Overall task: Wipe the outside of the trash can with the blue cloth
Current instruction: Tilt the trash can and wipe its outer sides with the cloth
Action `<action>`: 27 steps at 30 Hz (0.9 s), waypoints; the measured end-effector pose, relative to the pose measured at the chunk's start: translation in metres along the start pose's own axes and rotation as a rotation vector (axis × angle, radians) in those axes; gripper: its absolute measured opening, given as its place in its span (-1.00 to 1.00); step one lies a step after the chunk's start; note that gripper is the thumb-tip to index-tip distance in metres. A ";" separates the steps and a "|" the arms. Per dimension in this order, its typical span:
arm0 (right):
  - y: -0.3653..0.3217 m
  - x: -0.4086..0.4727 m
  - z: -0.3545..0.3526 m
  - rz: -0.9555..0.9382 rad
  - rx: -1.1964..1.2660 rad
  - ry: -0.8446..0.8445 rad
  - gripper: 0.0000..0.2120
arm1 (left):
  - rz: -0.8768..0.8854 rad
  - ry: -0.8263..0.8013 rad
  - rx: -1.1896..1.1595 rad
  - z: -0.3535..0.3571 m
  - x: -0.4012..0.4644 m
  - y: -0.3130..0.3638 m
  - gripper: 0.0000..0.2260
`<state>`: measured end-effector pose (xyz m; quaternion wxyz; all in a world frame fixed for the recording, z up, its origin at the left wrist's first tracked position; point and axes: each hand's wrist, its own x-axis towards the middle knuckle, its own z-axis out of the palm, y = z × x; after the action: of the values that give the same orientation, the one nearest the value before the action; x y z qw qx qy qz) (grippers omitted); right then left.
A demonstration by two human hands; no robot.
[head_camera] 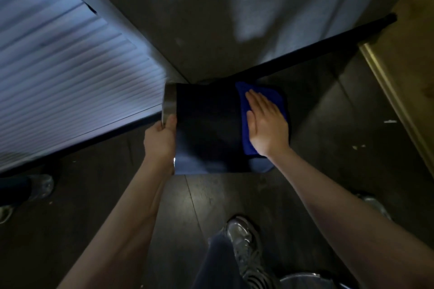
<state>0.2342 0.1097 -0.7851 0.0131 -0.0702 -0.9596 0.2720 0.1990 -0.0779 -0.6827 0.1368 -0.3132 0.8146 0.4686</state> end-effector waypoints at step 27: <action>-0.004 -0.017 0.010 0.307 0.075 0.072 -0.55 | -0.036 0.007 0.016 0.008 -0.011 0.001 -0.74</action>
<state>0.2494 0.0985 -0.7913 0.0084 -0.2252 -0.9258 0.3036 0.2060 -0.0665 -0.6808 0.1448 -0.3282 0.8130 0.4586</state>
